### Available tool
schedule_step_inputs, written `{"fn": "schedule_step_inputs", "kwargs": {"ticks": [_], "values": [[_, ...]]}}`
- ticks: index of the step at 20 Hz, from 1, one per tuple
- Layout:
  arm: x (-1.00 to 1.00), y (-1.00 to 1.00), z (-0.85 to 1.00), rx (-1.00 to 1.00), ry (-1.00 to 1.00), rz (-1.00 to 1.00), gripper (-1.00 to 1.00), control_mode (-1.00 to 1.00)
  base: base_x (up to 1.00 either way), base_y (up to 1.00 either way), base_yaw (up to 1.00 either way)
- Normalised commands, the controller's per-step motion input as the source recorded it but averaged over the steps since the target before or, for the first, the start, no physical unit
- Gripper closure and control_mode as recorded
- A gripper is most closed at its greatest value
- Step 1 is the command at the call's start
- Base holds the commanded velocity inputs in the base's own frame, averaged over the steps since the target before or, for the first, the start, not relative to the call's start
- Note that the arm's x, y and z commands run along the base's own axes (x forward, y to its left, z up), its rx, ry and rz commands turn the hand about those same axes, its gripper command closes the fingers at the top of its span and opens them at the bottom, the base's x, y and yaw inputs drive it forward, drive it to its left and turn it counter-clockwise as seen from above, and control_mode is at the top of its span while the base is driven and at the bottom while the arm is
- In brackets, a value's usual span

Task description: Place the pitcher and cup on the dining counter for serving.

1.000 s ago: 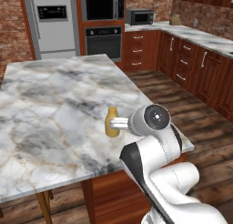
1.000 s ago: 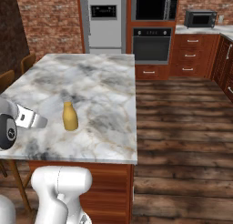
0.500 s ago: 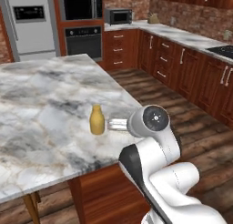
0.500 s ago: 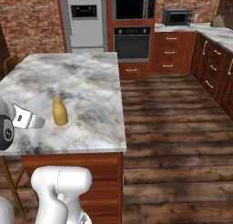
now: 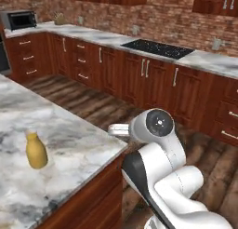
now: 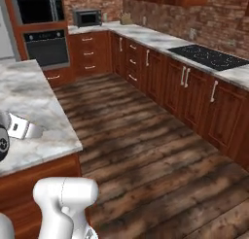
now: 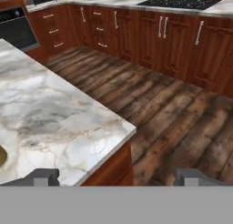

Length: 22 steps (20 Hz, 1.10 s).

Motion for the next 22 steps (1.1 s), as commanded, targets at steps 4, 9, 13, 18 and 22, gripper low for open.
{"fn": "schedule_step_inputs", "kwargs": {"ticks": [4, 9, 13, 18, 22], "values": [[0.0, 0.0, 0.0, 0.0, 0.0, 0.0, -1.0, 1.0, 0.0, -0.14, -0.87], [0.0, 0.0, 0.0, 0.0, 0.0, 0.0, -1.0, 1.0, 0.0, -0.03, -0.9], [0.0, 0.0, 0.0, 0.0, 0.0, 0.0, -1.0, 1.0, 0.0, -0.02, -0.9], [0.0, 0.0, 0.0, 0.0, 0.0, 0.0, -1.0, 1.0, 0.0, -0.1, -0.88], [0.0, 0.0, 0.0, 0.0, 0.0, 0.0, -1.0, 1.0, 0.0, -0.13, -0.86]]}}
